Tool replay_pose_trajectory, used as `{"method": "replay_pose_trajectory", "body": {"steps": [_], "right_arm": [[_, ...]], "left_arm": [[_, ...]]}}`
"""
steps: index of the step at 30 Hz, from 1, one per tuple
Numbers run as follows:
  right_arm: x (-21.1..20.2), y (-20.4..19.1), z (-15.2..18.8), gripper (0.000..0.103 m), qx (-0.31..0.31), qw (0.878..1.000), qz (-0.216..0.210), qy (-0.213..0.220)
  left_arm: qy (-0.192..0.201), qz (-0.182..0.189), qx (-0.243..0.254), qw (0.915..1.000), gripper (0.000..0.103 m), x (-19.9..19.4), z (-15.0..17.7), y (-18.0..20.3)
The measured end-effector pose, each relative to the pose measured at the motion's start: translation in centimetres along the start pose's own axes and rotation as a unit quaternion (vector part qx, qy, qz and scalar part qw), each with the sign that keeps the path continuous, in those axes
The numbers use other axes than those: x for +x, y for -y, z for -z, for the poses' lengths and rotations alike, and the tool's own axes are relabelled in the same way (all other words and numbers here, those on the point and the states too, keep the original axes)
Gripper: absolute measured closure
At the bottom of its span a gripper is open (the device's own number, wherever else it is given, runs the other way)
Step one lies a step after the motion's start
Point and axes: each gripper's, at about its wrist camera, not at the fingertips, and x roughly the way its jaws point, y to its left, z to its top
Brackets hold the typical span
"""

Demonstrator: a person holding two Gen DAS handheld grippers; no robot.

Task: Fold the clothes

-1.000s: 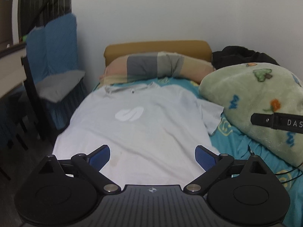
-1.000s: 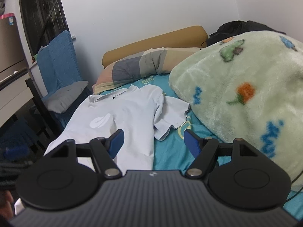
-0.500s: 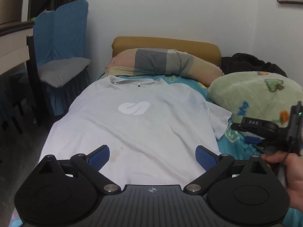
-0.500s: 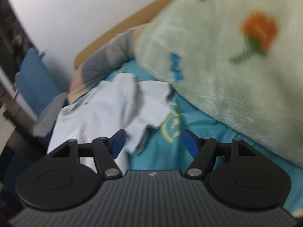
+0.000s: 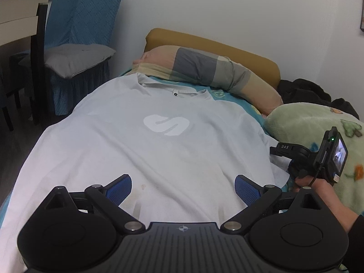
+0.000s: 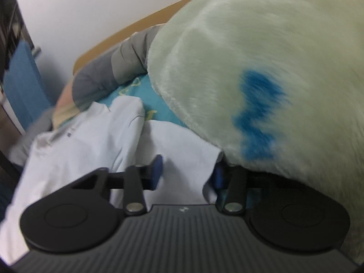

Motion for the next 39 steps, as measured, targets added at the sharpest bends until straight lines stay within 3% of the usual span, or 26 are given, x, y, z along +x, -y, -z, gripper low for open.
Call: {"method": "replay_pose_trajectory", "body": {"steps": [3, 7, 10, 17, 21, 25, 31, 34, 38, 39], "right_arm": [[-0.3, -2.2, 0.0, 0.096, -0.076, 0.997, 0.022, 0.009], [-2.8, -5.3, -1.8, 0.097, -0.168, 0.984, 0.032, 0.047], [-5.1, -6.3, -5.5, 0.097, -0.163, 0.984, 0.028, 0.068], [-8.5, -9.3, -16.6, 0.097, -0.145, 0.982, 0.060, 0.105], [-8.6, -14.6, -19.2, 0.097, -0.155, 0.981, 0.038, 0.110], [-6.7, -23.2, -17.3, 0.097, -0.198, 0.976, -0.005, 0.088], [0.3, -34.8, -8.3, 0.097, -0.287, 0.956, -0.056, 0.033], [4.2, -36.9, -4.0, 0.095, -0.285, 0.956, -0.066, -0.004], [7.4, -37.0, -0.4, 0.091, -0.286, 0.952, -0.084, -0.065], [7.3, -36.9, 0.1, 0.076, -0.290, 0.950, -0.089, -0.073]], "left_arm": [[0.000, -0.002, -0.002, 1.0000, 0.005, 0.3, 0.0, -0.4], [-0.009, -0.005, -0.007, 0.9999, 0.005, -0.2, -0.2, -0.7], [-0.012, -0.006, -0.007, 0.9999, 0.005, -0.8, -0.6, -0.9], [0.025, -0.008, -0.026, 0.9993, 0.004, -3.1, -2.8, -2.7], [0.028, -0.020, -0.068, 0.9971, 0.004, -3.2, -3.9, -5.4], [0.026, -0.034, -0.119, 0.9920, 0.004, -3.0, -4.5, -8.8], [0.027, -0.080, -0.145, 0.9858, 0.004, -2.8, -4.4, -13.1], [0.015, -0.095, -0.148, 0.9843, 0.004, -2.0, -3.9, -14.4], [-0.005, -0.094, -0.144, 0.9850, 0.004, -0.6, -3.5, -14.9], [-0.008, -0.093, -0.141, 0.9856, 0.004, -0.3, -3.5, -14.9]]}}
